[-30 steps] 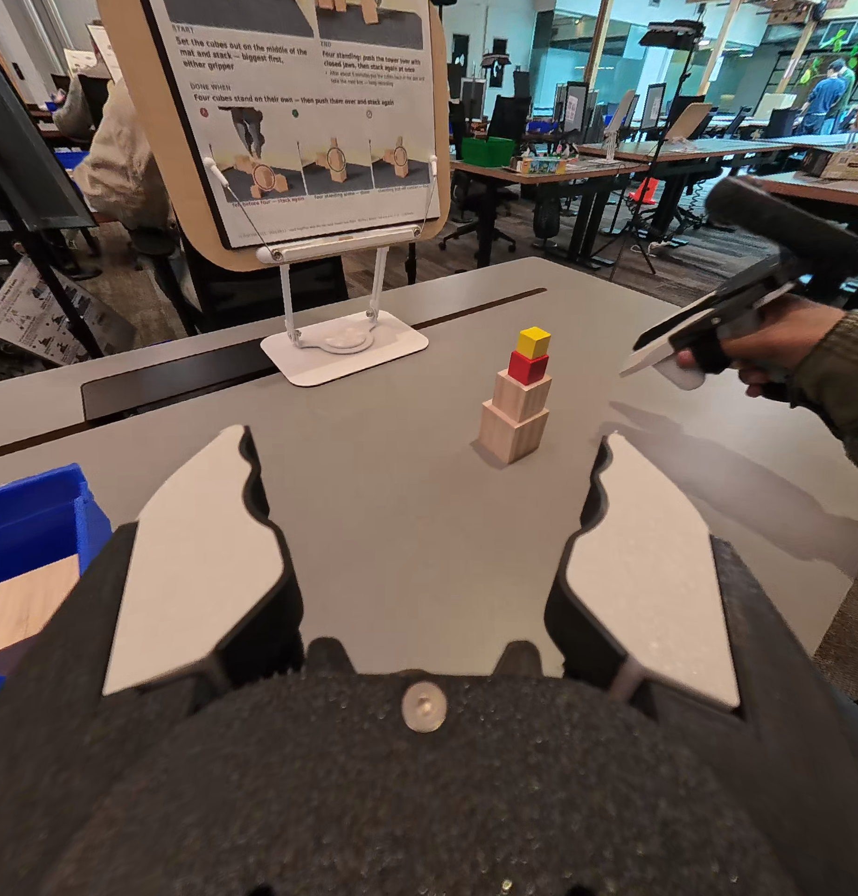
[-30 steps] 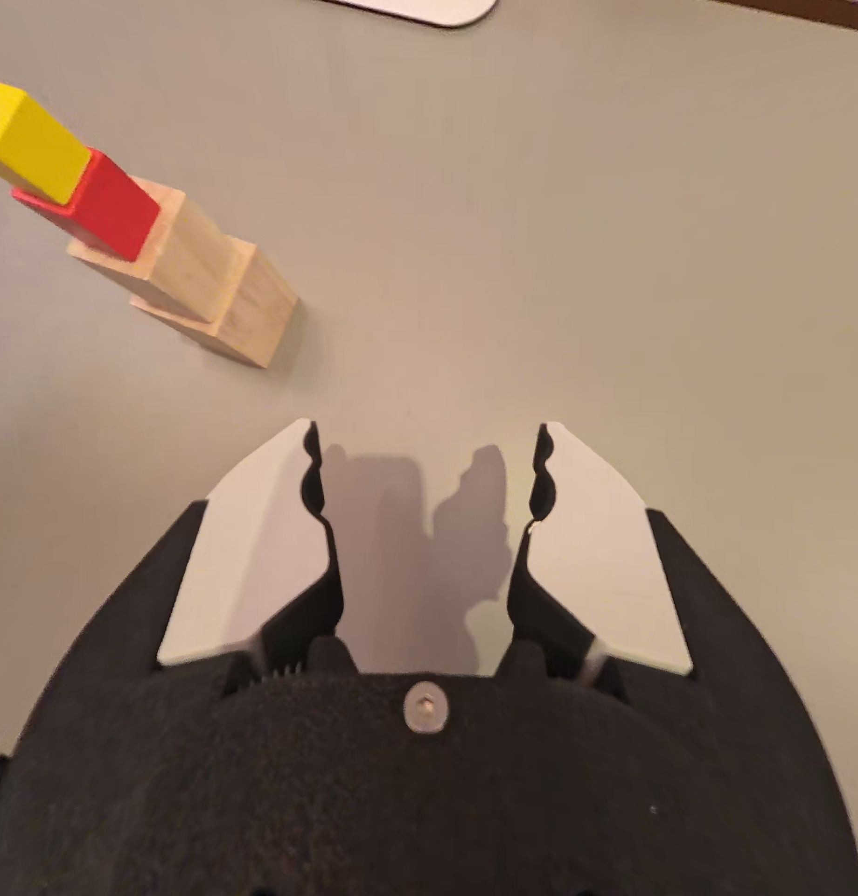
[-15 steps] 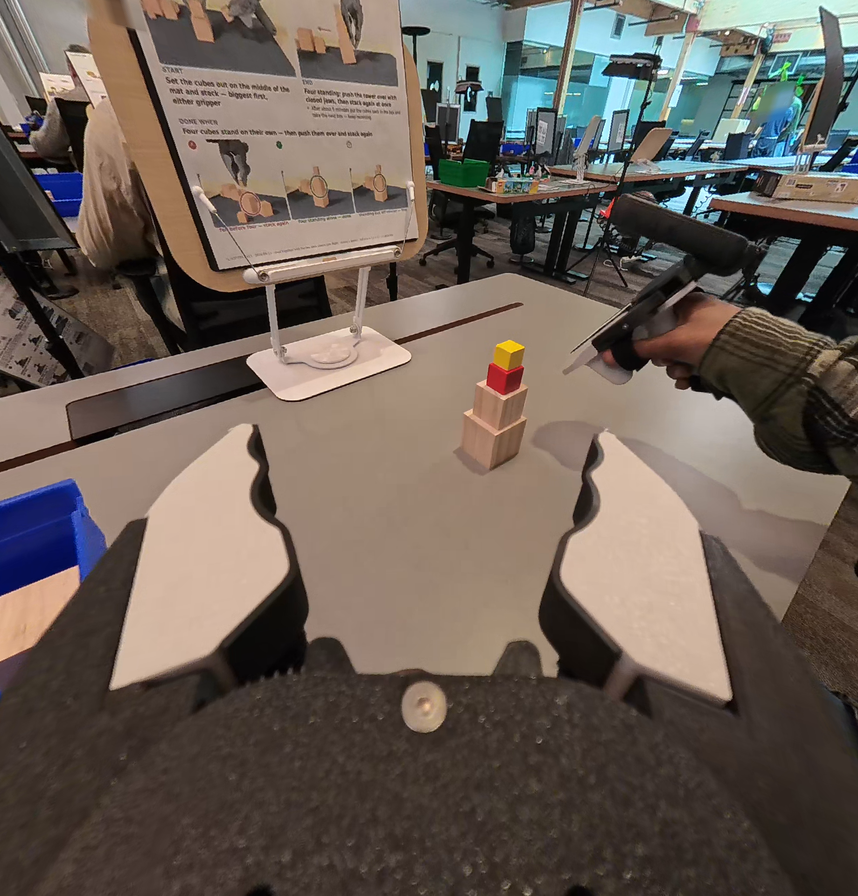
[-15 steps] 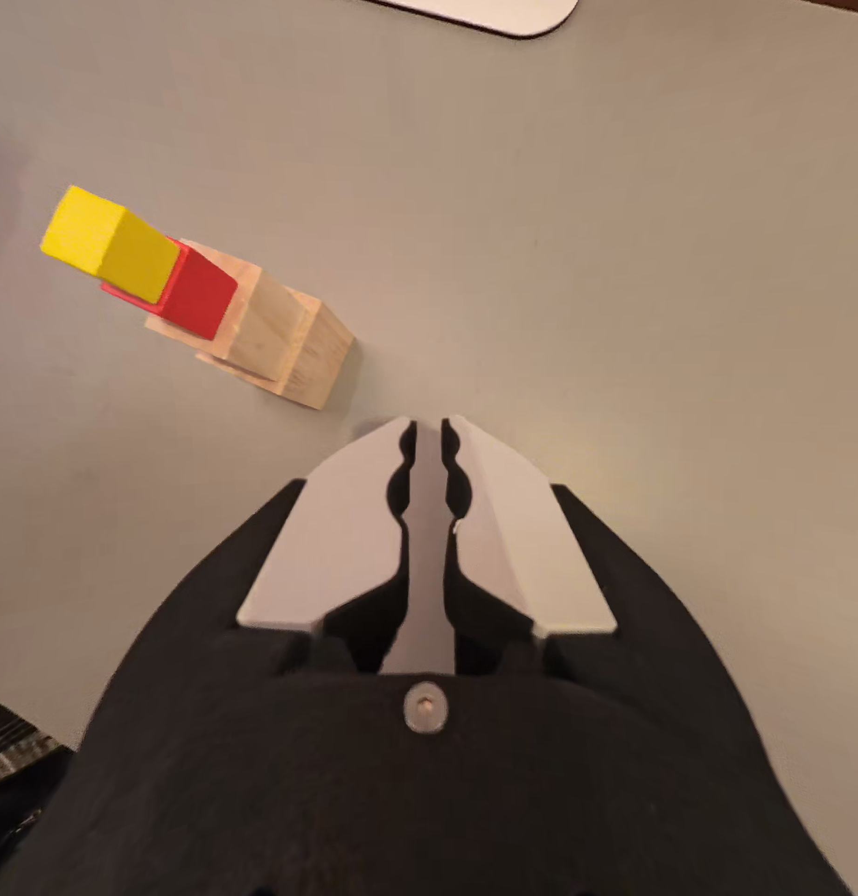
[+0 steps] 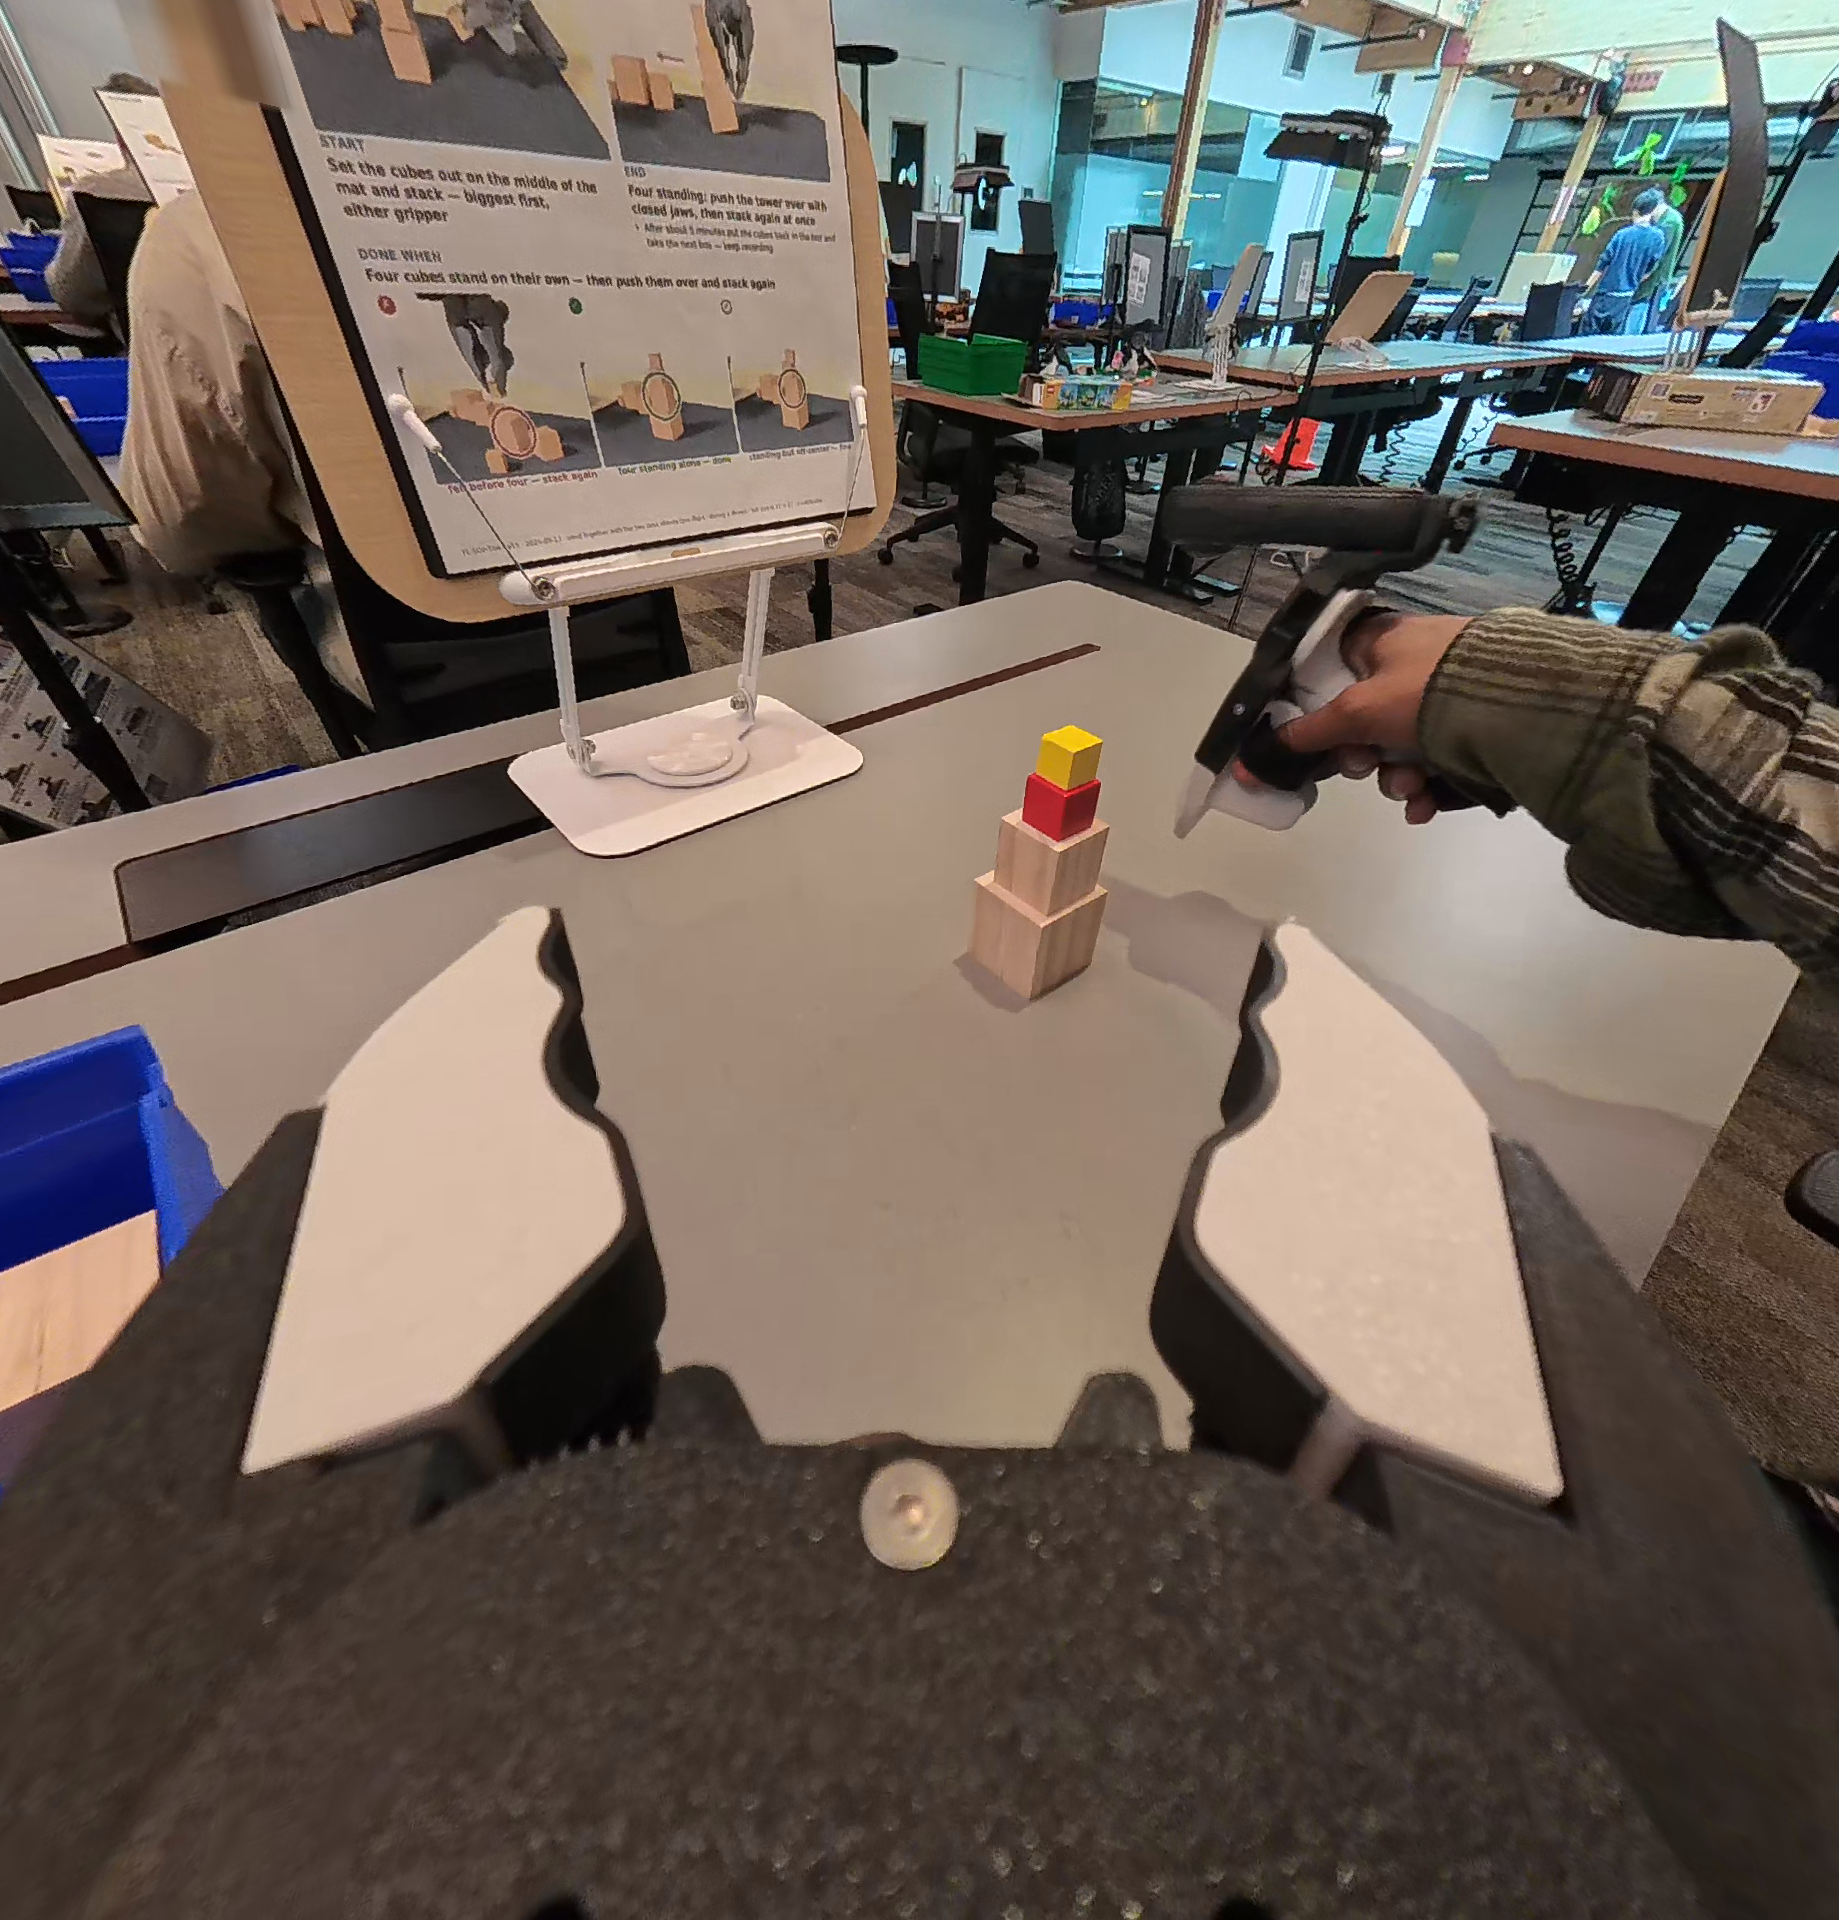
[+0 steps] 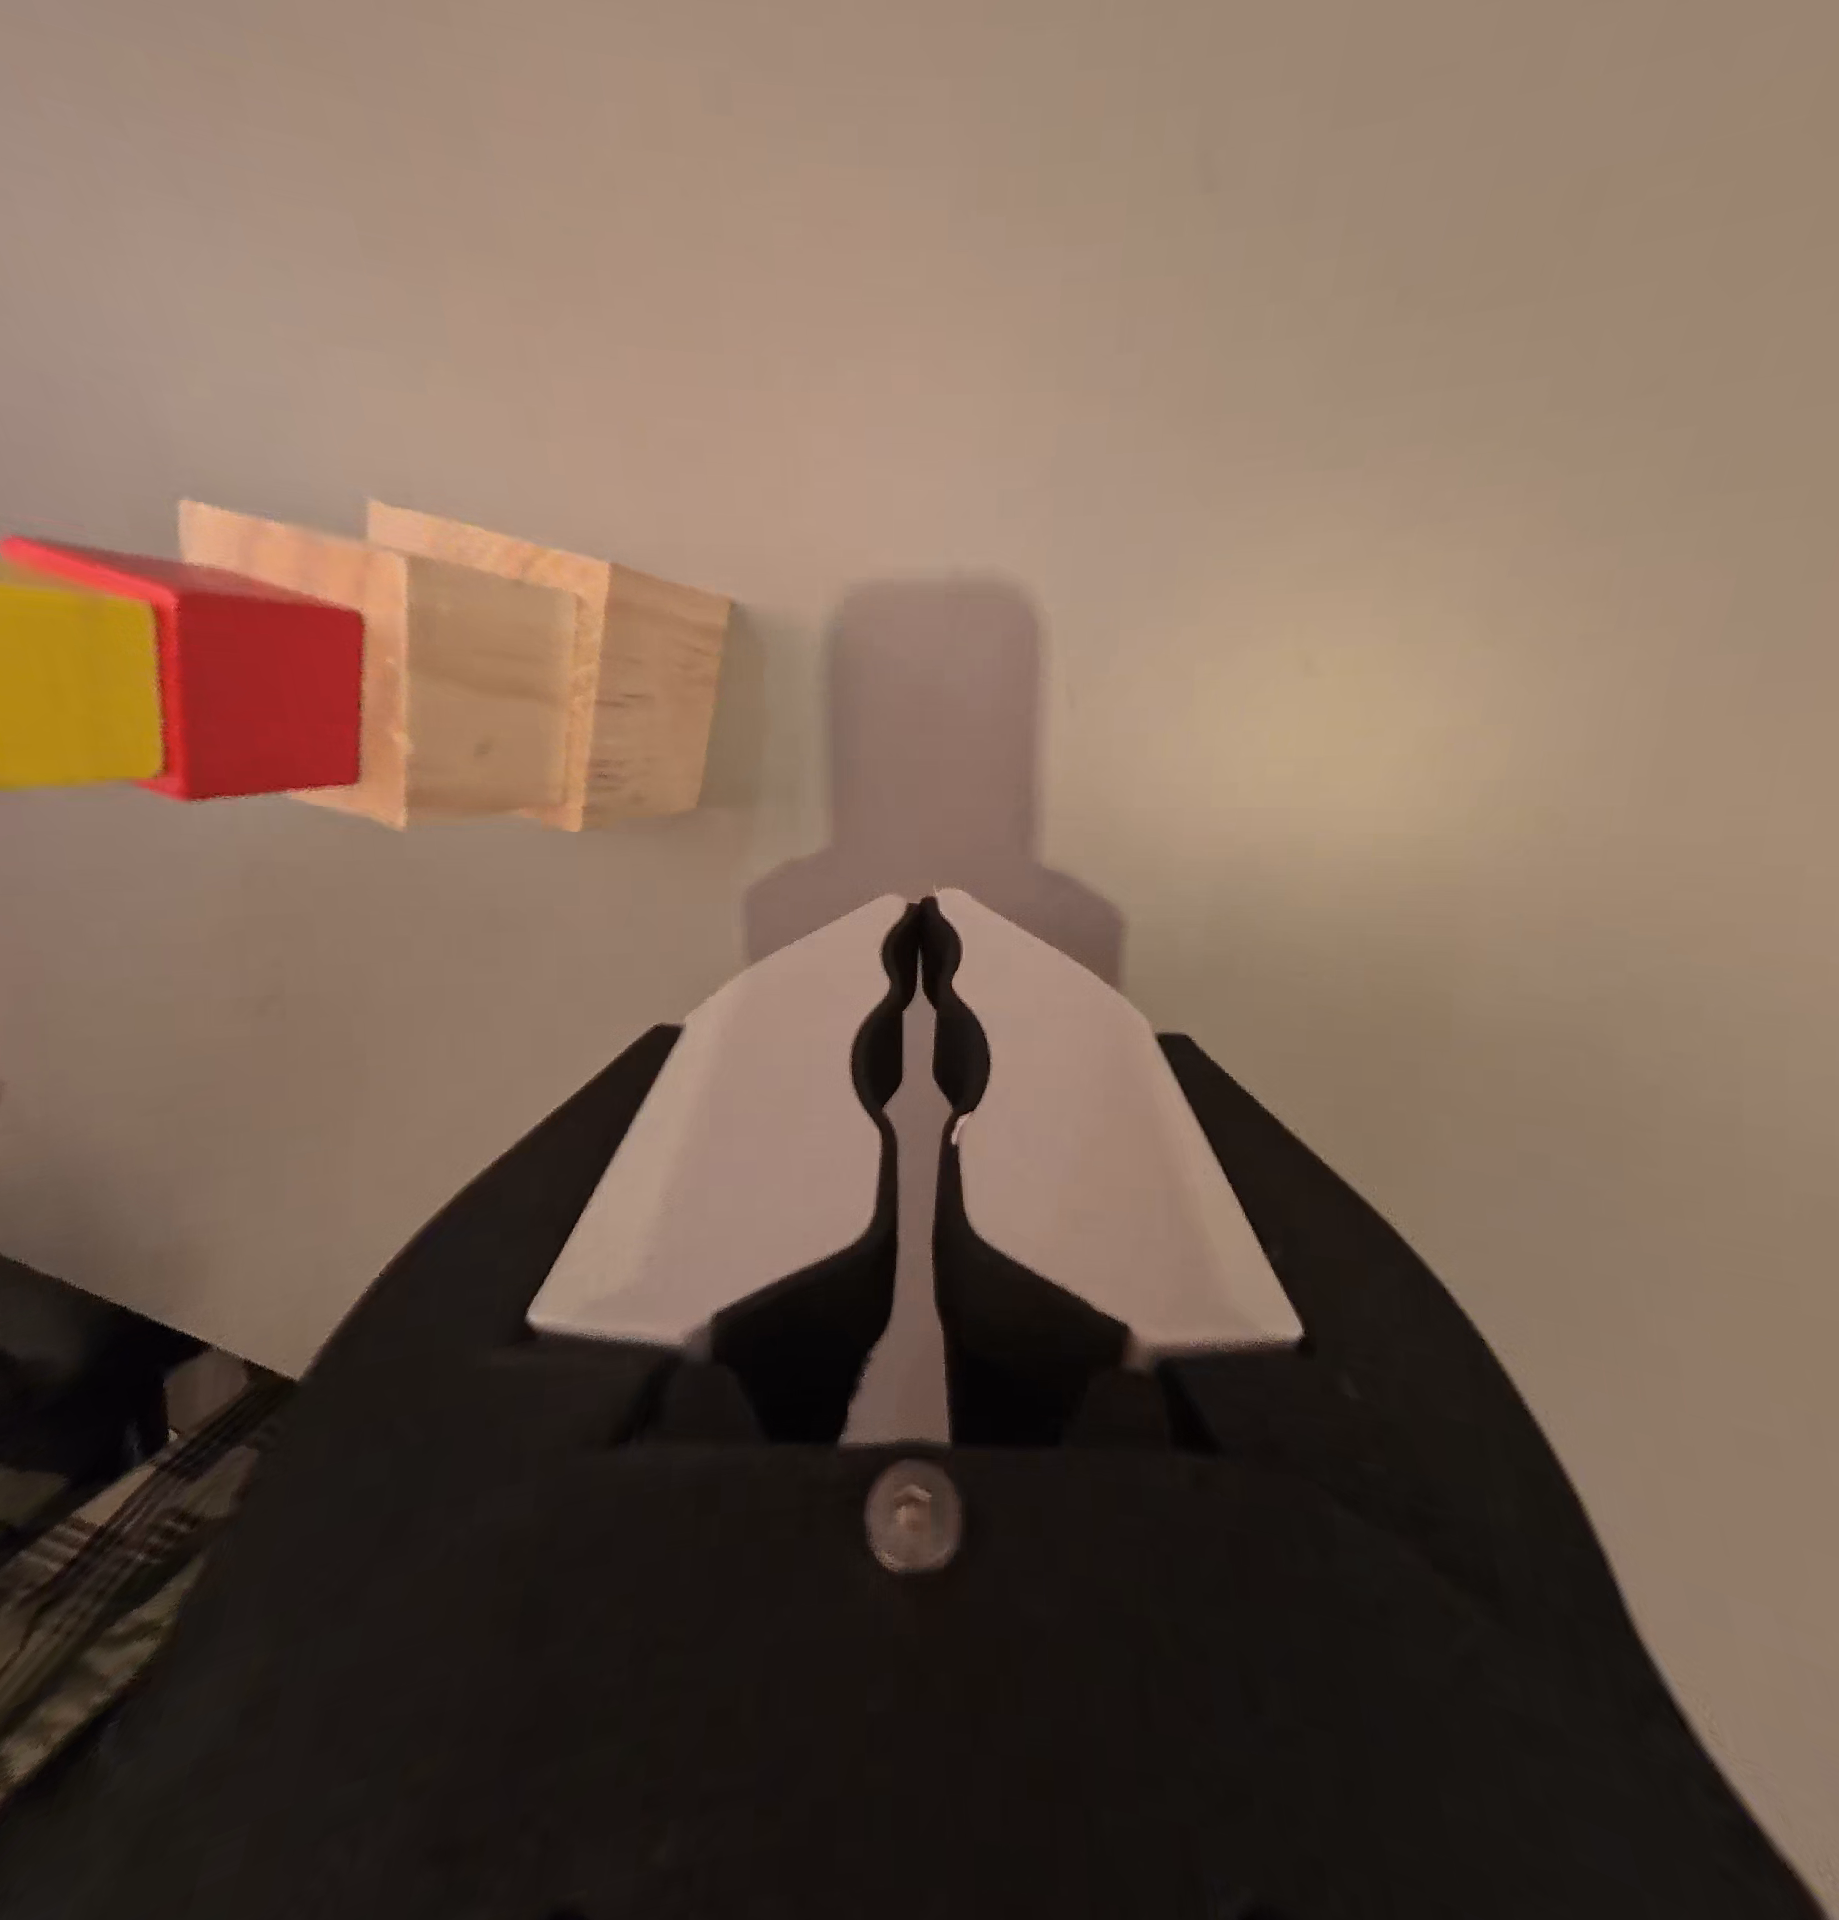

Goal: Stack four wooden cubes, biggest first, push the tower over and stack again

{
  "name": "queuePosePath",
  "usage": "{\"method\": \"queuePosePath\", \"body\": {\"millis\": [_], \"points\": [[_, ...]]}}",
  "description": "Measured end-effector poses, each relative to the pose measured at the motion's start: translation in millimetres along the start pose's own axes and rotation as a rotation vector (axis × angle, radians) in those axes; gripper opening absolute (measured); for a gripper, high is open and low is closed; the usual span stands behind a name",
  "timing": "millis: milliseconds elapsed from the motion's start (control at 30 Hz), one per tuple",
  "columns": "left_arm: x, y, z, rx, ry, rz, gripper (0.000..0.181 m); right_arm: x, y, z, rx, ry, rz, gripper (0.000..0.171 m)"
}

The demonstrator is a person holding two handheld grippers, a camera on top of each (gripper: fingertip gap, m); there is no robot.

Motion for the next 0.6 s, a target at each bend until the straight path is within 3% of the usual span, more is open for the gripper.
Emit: {"method": "queuePosePath", "body": {"millis": [300,500,600], "points": [[-6.8,6.8,-0.4,-0.014,-0.014,0.023,0.117,15.7,17.9,-41.4,0.034,-0.024,-0.045,0.000],[-6.7,5.4,-1.0,-0.013,-0.016,0.017,0.115,16.2,36.3,-113.4,-0.103,0.078,-0.016,0.000],[-6.8,3.8,-2.5,-0.016,-0.014,0.013,0.115,12.2,38.9,-126.1,-0.161,0.080,-0.009,0.000]]}}
Point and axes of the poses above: each gripper's, where its closed fingertips meet, x out along the fingers, y out of its top, z = x × y across the jaws, the point moved 1 cm from there along -x, back along the fingers, and after that the axes turned 14 degrees about z, right-handed, at the moved point
